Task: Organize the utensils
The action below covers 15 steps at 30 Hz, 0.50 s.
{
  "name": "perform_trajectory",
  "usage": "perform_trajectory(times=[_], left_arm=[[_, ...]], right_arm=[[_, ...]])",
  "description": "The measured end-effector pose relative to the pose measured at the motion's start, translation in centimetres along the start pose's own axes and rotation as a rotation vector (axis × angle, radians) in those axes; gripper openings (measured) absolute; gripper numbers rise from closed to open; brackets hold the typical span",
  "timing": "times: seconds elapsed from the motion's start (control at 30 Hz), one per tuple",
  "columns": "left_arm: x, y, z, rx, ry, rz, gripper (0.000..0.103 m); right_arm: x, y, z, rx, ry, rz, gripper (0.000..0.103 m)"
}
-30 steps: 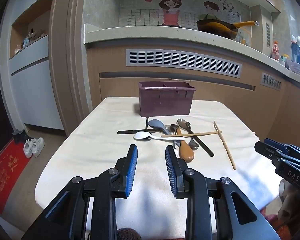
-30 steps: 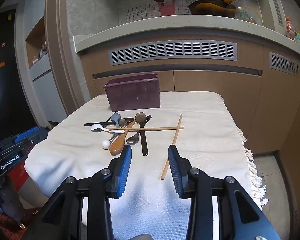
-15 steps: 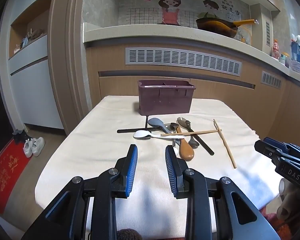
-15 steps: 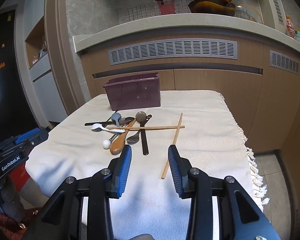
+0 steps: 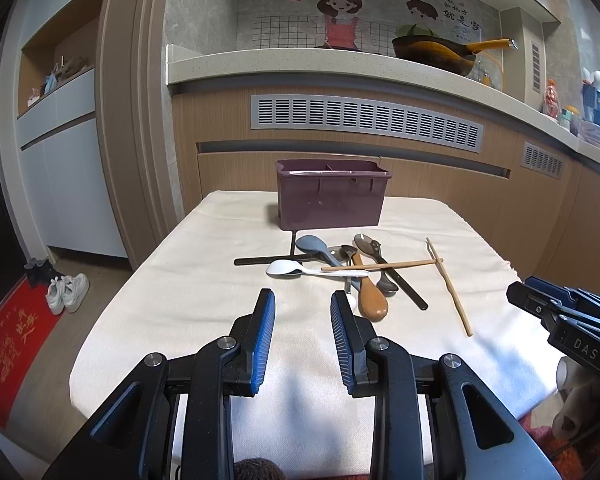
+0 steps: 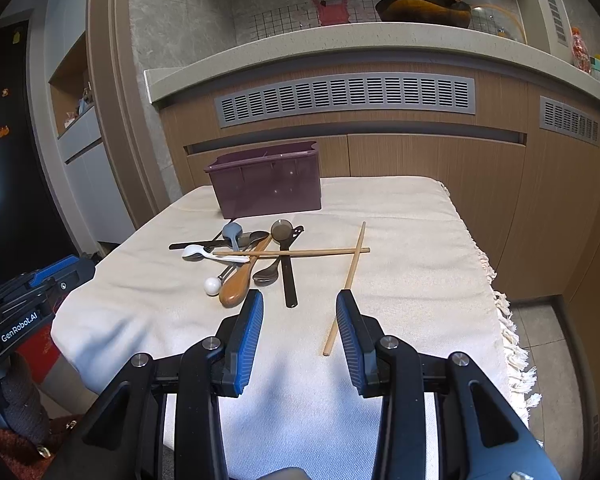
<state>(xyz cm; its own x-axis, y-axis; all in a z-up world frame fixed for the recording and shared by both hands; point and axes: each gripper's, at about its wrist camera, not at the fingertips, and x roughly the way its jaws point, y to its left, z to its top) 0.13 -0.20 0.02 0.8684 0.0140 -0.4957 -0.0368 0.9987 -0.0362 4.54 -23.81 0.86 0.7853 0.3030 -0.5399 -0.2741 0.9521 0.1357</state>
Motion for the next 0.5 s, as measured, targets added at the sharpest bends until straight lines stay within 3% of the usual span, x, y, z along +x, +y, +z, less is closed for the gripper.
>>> perform_trajectory(times=[0.5], left_arm=[[-0.1,0.08,0.05,-0.001,0.0,-0.001,0.03]], right_arm=[[0.02,-0.04,0.0,0.001,0.001,0.002,0.036]])
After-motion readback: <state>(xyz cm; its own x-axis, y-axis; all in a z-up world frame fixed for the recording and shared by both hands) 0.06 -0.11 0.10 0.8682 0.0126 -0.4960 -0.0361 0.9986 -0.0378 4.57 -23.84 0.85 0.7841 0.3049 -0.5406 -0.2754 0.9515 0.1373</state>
